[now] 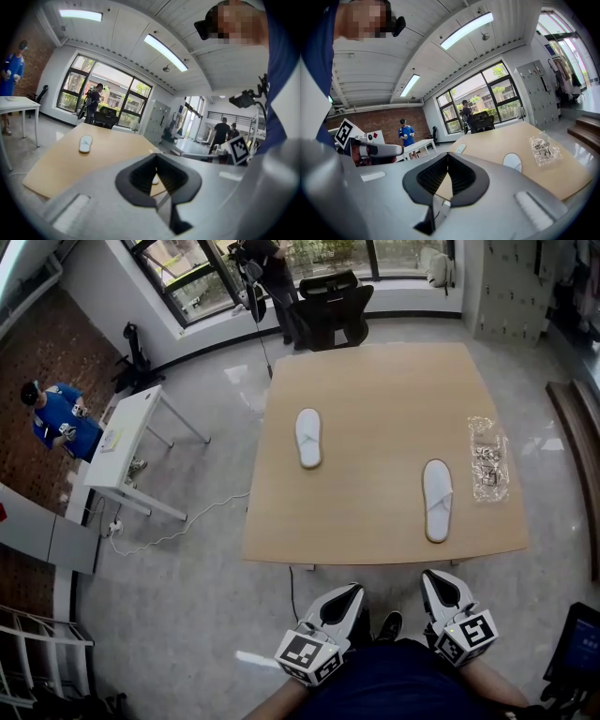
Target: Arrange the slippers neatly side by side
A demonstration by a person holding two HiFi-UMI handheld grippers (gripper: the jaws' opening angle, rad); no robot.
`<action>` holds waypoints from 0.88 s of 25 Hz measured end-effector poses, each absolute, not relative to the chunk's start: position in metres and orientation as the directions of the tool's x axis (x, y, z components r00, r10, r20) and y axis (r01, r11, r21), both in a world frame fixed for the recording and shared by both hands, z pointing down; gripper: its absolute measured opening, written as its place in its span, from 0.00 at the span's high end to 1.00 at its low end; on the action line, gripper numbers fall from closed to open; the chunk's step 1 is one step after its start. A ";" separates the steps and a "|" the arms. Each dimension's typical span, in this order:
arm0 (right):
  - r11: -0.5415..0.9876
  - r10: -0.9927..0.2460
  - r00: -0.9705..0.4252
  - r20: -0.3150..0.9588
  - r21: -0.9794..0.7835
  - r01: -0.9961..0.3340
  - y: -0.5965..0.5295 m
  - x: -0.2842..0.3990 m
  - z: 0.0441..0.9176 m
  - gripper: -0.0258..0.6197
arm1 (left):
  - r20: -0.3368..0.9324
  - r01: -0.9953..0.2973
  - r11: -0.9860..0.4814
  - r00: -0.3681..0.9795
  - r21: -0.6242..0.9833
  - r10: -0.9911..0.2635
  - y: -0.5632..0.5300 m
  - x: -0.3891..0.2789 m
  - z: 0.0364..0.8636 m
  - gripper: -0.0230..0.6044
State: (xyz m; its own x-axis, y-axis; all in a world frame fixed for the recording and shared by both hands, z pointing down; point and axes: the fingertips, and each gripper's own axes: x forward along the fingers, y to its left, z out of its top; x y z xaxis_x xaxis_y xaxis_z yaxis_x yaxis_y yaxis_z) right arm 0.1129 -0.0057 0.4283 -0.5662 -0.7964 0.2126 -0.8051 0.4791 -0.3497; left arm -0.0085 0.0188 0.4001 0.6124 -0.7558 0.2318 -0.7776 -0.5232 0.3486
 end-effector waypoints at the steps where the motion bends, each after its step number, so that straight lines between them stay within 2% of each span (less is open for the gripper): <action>1: 0.466 -0.803 -0.555 0.218 -0.352 -0.812 -0.011 0.113 0.429 0.94 | 0.231 -0.773 -0.528 0.618 0.351 -0.751 0.012 -0.009 0.401 0.96; 6: 0.439 -0.829 -0.520 0.207 -0.334 -0.834 -0.039 0.113 0.428 0.94 | 0.200 -0.725 -0.598 0.678 0.342 -0.707 -0.023 -0.010 0.404 0.96; 22: 0.344 -0.867 -0.427 0.258 -0.311 -0.886 -0.108 0.081 0.425 0.94 | 0.160 -0.646 -0.646 0.747 0.407 -0.645 -0.108 -0.048 0.407 0.96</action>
State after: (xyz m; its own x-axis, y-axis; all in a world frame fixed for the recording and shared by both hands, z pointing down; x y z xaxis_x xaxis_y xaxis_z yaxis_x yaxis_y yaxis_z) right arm 0.0815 -0.1084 0.4253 -0.4273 -0.8665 0.2580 -0.8858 0.3440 -0.3115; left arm -0.0485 -0.1082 0.4069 0.7469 -0.6454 0.1601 -0.6455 -0.6461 0.4073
